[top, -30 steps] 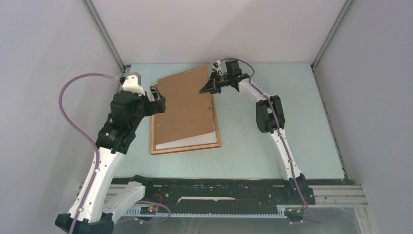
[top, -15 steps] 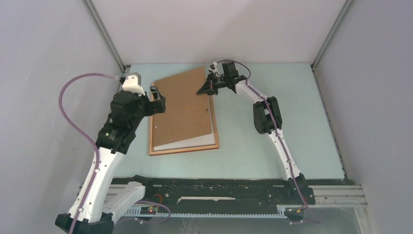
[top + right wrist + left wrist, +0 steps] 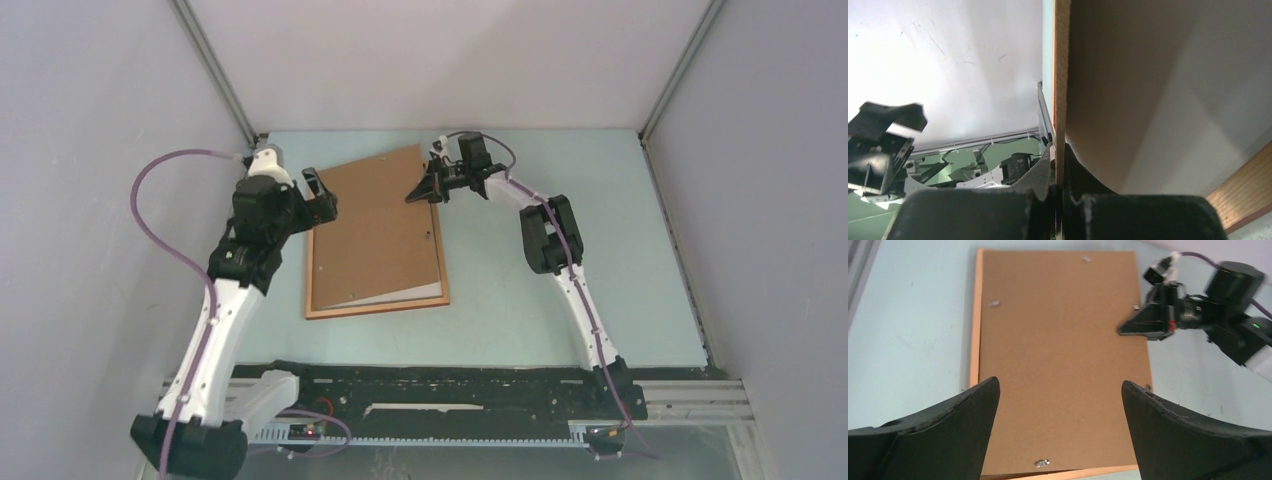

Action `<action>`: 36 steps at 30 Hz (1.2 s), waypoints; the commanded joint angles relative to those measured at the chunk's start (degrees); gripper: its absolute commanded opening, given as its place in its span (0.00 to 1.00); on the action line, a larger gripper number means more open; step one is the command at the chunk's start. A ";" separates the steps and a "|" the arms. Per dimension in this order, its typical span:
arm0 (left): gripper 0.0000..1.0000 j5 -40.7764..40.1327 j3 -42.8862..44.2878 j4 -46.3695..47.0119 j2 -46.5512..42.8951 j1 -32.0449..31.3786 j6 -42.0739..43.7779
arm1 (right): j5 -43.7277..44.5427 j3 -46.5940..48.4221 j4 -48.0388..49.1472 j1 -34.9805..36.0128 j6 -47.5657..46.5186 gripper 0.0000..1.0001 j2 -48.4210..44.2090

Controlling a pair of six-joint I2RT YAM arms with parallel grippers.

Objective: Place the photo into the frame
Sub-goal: Place the photo frame item in the photo frame.

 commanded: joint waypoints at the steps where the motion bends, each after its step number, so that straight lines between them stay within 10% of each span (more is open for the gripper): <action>1: 1.00 8.58 -0.66 0.47 8.14 8.63 -9.13 | -2.95 -0.87 1.99 1.33 1.68 0.00 -5.43; 8: 0.95 25.99 -3.79 10.17 28.63 24.32 -23.66 | -2.03 -3.81 2.80 1.91 1.96 0.00 -6.50; 27: 0.45 25.97 -0.50 10.41 50.14 29.10 -17.11 | -3.19 -8.10 7.79 2.74 3.53 0.04 -7.66; 33: 0.35 29.96 -2.15 13.49 50.82 29.04 -19.68 | 5.50 -2.70 -7.55 3.01 -7.37 0.25 -8.38; 36: 0.34 31.29 -2.56 14.48 50.24 28.91 -20.39 | 13.10 -3.98 -14.25 2.51 -14.04 0.55 -12.07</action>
